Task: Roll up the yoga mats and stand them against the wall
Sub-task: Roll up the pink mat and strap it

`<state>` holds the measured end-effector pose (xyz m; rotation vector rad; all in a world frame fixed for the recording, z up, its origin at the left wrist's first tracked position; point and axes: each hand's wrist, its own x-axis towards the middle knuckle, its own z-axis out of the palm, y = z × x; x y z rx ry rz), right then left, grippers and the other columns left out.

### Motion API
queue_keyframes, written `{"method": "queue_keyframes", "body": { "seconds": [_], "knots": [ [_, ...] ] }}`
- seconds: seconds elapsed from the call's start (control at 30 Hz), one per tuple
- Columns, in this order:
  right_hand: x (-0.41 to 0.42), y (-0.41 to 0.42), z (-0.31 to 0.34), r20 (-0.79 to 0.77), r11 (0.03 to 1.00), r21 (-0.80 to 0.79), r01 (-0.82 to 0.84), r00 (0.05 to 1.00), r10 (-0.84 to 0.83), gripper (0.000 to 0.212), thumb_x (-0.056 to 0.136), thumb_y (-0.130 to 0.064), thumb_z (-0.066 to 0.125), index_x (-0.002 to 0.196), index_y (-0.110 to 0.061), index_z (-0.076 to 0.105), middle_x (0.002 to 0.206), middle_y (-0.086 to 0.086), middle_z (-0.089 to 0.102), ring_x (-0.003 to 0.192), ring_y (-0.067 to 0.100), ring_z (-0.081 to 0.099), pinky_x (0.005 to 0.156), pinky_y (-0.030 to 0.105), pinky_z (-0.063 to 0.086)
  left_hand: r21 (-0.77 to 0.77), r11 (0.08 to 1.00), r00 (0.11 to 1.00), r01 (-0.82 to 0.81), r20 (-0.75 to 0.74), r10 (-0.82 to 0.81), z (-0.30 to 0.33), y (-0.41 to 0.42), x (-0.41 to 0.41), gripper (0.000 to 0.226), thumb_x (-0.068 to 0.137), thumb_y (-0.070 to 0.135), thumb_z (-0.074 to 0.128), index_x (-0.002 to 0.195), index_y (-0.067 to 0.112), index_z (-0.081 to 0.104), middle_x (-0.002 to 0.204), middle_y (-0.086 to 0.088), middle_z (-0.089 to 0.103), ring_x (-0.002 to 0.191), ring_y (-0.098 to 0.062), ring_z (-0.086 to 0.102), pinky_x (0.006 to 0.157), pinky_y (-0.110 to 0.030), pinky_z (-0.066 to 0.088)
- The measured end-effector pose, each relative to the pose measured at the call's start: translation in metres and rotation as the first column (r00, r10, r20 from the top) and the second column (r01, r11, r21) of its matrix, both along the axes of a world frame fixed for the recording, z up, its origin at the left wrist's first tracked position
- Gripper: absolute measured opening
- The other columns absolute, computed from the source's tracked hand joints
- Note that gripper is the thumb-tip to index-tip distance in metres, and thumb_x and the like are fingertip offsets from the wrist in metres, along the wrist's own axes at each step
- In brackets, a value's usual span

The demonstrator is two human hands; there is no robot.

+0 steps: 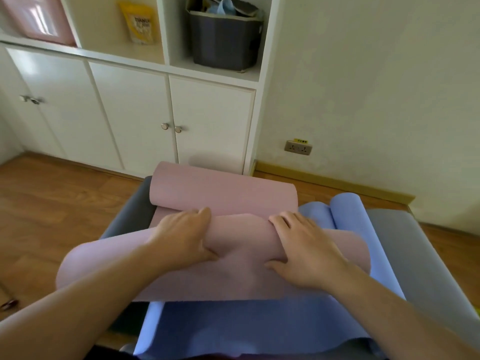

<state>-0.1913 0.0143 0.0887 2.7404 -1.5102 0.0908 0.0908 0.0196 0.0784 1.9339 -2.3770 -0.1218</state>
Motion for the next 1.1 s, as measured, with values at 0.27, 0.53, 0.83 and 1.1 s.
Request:
{"method": "queue_keyframes", "body": {
  "seconds": [0.27, 0.53, 0.83, 1.1],
  "knots": [
    [0.009, -0.015, 0.011, -0.015, 0.996, -0.091, 0.008, 1.0, -0.01, 0.043, 0.095, -0.054, 0.068, 0.108, -0.026, 0.039, 0.111, -0.001, 0.063, 0.096, 0.021, 0.058, 0.072, 0.033, 0.034, -0.149, 0.975, 0.986, 0.166, 0.003, -0.167, 0.003, 0.018, -0.004, 0.061, 0.084, 0.079, 0.052, 0.116, 0.028, 0.044, 0.111, 0.009, 0.058, 0.1, -0.016, 0.059, 0.088, -0.034, 0.049],
    [0.014, -0.025, -0.01, -0.017, 0.987, -0.152, 0.059, 0.998, -0.062, 0.057, 0.083, -0.053, 0.083, 0.113, -0.018, 0.049, 0.111, 0.002, 0.052, 0.093, 0.019, 0.045, 0.082, 0.033, 0.041, 0.119, 0.993, 1.0, -0.014, 0.004, 0.014, 0.002, 0.002, 0.009, 0.066, 0.079, 0.091, 0.051, 0.107, 0.031, 0.041, 0.112, 0.009, 0.061, 0.097, -0.016, 0.063, 0.079, -0.035, 0.05],
    [0.013, -0.022, -0.02, -0.015, 0.97, -0.154, 0.188, 0.981, -0.192, 0.06, 0.082, -0.058, 0.082, 0.105, -0.013, 0.05, 0.106, 0.008, 0.052, 0.091, 0.023, 0.04, 0.079, 0.036, 0.037, -0.06, 0.997, 0.999, -0.052, -0.016, 0.051, 0.008, -0.008, 0.001, 0.044, 0.097, 0.064, 0.057, 0.097, 0.023, 0.041, 0.102, 0.002, 0.061, 0.095, -0.025, 0.065, 0.069, -0.038, 0.039],
    [0.011, -0.011, -0.016, 0.079, 0.972, -0.096, 0.214, 0.975, -0.207, 0.051, 0.097, -0.071, 0.032, 0.101, -0.021, 0.036, 0.106, 0.003, 0.05, 0.091, 0.019, 0.037, 0.081, 0.034, 0.035, -0.101, 0.994, 0.993, -0.05, 0.097, 0.06, 0.007, -0.002, 0.003, 0.055, 0.093, 0.076, 0.05, 0.103, 0.023, 0.042, 0.103, 0.004, 0.066, 0.094, -0.022, 0.068, 0.065, -0.037, 0.041]
  ]
}}
